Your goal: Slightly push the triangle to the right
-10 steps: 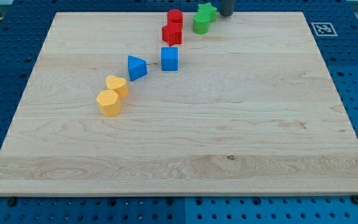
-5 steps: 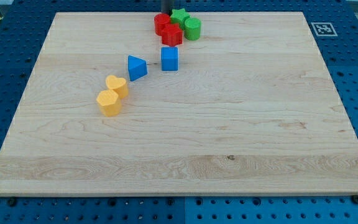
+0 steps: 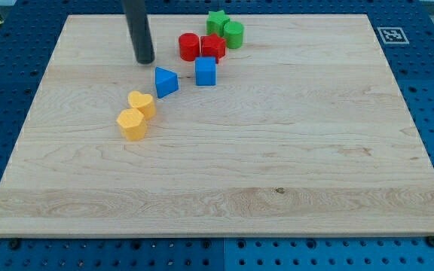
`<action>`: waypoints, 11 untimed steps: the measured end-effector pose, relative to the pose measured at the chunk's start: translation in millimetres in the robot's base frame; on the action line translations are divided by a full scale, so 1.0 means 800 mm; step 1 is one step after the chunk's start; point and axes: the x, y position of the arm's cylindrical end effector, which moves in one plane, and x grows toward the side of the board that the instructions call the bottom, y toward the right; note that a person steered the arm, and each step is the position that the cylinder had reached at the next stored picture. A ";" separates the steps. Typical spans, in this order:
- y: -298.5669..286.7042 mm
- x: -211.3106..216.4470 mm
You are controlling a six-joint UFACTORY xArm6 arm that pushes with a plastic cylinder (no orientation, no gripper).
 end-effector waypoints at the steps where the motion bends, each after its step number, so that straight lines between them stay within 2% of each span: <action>1: -0.002 0.017; 8: 0.027 0.046; 11: 0.068 0.084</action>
